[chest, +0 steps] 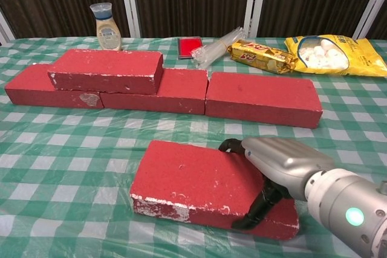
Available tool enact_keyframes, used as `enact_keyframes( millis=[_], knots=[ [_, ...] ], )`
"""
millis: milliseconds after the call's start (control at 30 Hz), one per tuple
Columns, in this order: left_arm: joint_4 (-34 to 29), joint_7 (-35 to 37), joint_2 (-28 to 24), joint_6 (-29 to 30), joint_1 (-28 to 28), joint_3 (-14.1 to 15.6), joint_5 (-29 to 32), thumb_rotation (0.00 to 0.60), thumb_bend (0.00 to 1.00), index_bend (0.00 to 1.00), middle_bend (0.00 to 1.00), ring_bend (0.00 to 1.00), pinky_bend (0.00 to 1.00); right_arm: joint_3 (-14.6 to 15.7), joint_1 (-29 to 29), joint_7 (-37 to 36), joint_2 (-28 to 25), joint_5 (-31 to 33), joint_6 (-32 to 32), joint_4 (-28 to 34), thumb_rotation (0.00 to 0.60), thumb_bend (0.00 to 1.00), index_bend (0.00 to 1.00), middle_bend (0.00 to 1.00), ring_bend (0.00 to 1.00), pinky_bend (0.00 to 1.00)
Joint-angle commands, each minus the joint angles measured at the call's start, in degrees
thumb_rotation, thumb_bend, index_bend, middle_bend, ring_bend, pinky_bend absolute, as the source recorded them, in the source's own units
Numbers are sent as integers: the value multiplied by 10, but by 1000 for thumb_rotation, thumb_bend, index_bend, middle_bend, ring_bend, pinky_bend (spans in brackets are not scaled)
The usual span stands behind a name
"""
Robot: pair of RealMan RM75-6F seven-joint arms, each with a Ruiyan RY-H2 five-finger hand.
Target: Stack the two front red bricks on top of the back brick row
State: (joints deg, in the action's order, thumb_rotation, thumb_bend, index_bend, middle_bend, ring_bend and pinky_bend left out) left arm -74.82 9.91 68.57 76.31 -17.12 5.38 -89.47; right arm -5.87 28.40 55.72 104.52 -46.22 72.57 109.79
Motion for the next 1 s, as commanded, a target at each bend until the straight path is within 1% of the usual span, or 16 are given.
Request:
enact_keyframes(
  millis=[33,167,267,367,467,567,667,700,767,800,900,1000],
  knots=[
    [-1,-2,1,-2,1,-2,-1,600,312,0,0,0,7,0,4,-3,-4,2,8,8,600,85,464,361,365,464],
    [-4,-5,-1,1,6,-5,-1,600,313,0,0,0,7,0,6,-15,-19,-13,15,23,600,90,470,367,374,482],
    [-7,-8,-2,3,9,-6,-1,600,313,0,0,0,7,-5,11,-26,-42,-32,17,44,600,92,470,367,374,482],
    [-9,-14,-2,2,11,-9,-1,600,311,0,0,0,7,-14,17,-46,-72,-68,12,66,600,92,477,374,382,483],
    [-12,-21,-1,1,14,-12,3,600,310,0,0,0,7,-26,28,-59,-111,-106,2,83,600,93,481,382,389,484],
    [-15,-29,2,1,16,-18,10,600,311,0,0,0,8,-54,46,-67,-155,-126,-14,90,600,93,483,387,399,485],
    [-15,-44,7,1,17,-28,21,600,312,0,0,0,8,-93,72,-86,-197,-117,-48,78,600,93,491,398,413,485],
    [-15,-50,10,0,18,-32,28,600,312,0,0,0,8,-111,83,-95,-210,-106,-62,66,600,93,491,399,414,485],
    [-13,-61,14,-3,18,-39,37,600,312,0,0,0,8,-134,101,-116,-226,-84,-89,44,600,93,492,400,417,485],
    [-11,-67,17,-6,18,-43,44,600,312,0,0,0,8,-150,113,-127,-232,-61,-102,27,600,93,491,401,418,485],
    [-9,-80,26,-14,17,-53,60,600,312,0,0,0,8,-178,145,-152,-238,-12,-138,-14,600,93,491,402,419,485],
    [-3,-92,35,-22,16,-61,74,600,313,0,0,0,8,-188,179,-162,-241,21,-172,-56,600,94,491,403,419,485]
  ],
)
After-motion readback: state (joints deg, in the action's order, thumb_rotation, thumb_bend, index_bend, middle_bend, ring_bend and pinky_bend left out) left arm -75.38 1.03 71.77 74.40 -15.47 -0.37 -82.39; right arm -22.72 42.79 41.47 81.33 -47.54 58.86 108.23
